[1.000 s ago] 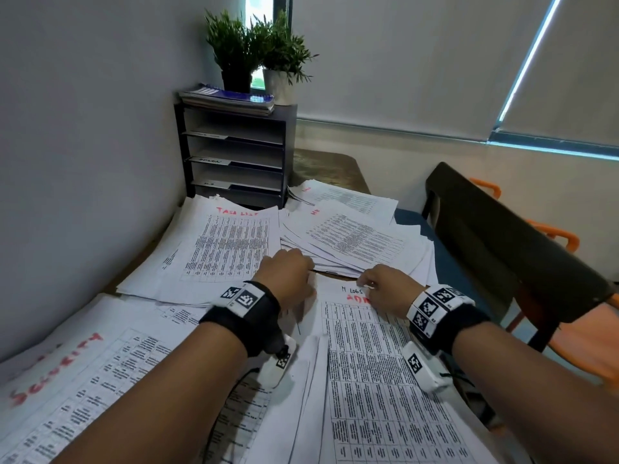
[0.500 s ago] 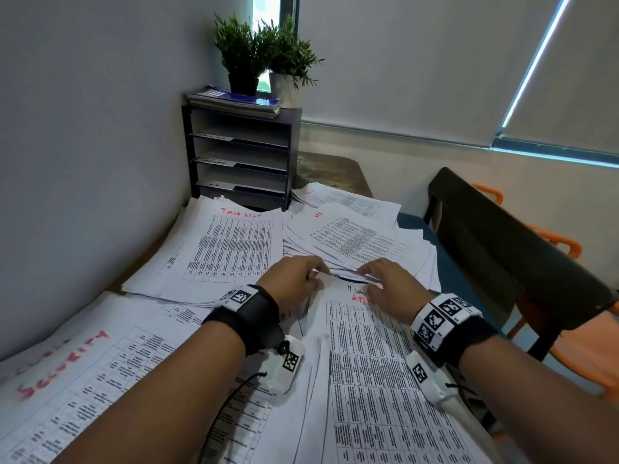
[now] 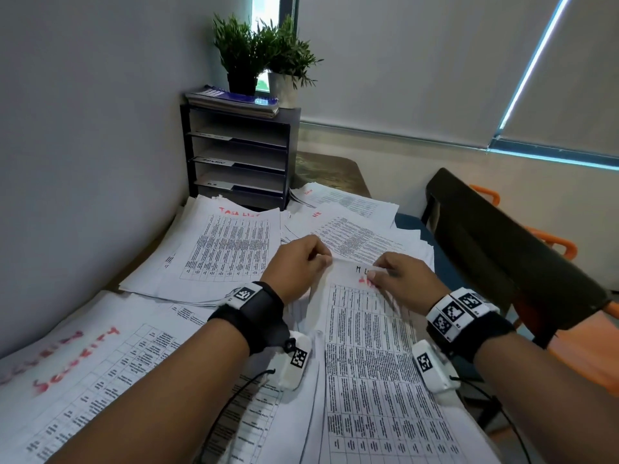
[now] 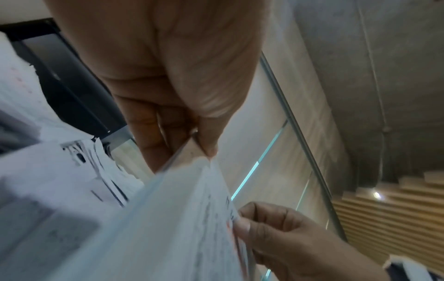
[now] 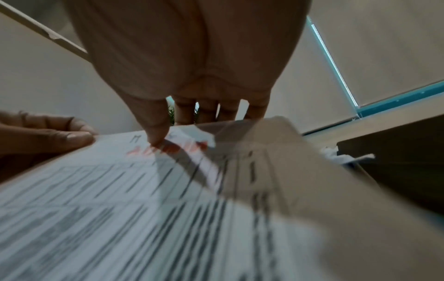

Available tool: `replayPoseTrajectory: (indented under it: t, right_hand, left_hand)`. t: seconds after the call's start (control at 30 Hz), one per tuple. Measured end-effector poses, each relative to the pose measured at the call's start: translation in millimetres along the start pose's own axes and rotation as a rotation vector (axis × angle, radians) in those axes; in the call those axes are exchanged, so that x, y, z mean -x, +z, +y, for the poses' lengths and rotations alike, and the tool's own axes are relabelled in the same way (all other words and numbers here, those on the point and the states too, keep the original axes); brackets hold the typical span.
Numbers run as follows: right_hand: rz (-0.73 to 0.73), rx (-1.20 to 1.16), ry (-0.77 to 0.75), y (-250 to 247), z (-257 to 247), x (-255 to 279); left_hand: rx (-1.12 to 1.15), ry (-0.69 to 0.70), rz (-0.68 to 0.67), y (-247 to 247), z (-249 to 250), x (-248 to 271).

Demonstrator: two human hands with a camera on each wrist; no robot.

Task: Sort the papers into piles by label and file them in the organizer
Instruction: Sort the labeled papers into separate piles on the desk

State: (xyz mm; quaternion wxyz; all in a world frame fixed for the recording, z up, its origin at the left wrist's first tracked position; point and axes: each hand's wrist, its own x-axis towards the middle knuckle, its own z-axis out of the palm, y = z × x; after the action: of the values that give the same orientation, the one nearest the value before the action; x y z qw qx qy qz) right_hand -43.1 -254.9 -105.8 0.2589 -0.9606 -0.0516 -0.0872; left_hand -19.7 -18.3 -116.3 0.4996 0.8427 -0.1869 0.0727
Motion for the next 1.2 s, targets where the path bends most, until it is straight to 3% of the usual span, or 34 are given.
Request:
replayPoseTrajectory:
  t: [0.1,0.17,0.23,0.3,0.4,0.5,0.57,0.7,0.8,0.87,0.97,1.07,1.2]
  right_hand:
    - [-0.044,-0.009,-0.013,-9.1,3.1,-0.4]
    - [-0.046,-0.009,-0.044,-14.9,0.7,0.4]
    - [0.001,-0.014,-0.082,-22.3,-2.1,-0.2]
    - [0.026,-0.024,-0.108,-29.3,-4.1,-0.9]
    - [0.047,-0.019,-0.099,-34.5,-2.6,-2.2]
    - [0.197,0.099,-0.012,-38.6,6.3,-6.3]
    - [0.291,0.014,0.081,-41.5,11.2,-7.9]
    - [0.147,-0.587,0.303,-34.0,30.5,-8.5]
    - [-0.079,-0.908,0.284,-21.6,39.4,-5.8]
    - [-0.096,-0.909,0.231,-14.1,39.6,-4.9]
    - [-0.047,-0.884,0.243,-14.0,41.7,-6.9]
    - [-0.022,-0.918,0.358,-13.0,43.9,-10.7]
    - [-0.015,-0.931,0.386,-10.8,53.7,-16.0]
  left_hand:
    - [0.222,-0.106,-0.041,-0.4,1.8,2.1]
    - [0.346,-0.208,-0.207,0.1,-3.1,5.7]
    - [0.332,-0.262,-0.379,1.2,-7.2,12.9]
    - [0.311,-0.289,-0.422,3.3,-10.3,17.2]
    - [0.356,-0.340,-0.376,5.9,-12.4,15.8]
    - [0.417,-0.361,-0.316,5.4,-13.4,12.4]
    - [0.465,-0.376,-0.274,6.1,-14.2,10.6]
    - [0.599,-0.407,-0.150,10.0,-15.5,6.8]
    - [0.768,-0.429,-0.069,11.4,-7.6,6.5]
    - [0.816,-0.428,-0.062,13.2,-4.5,6.6]
    - [0.703,-0.407,-0.030,16.5,-2.0,5.4]
    - [0.771,-0.443,0.147,11.1,-8.8,-14.3]
    - [0.818,-0.497,0.369,-1.8,-22.5,-53.1]
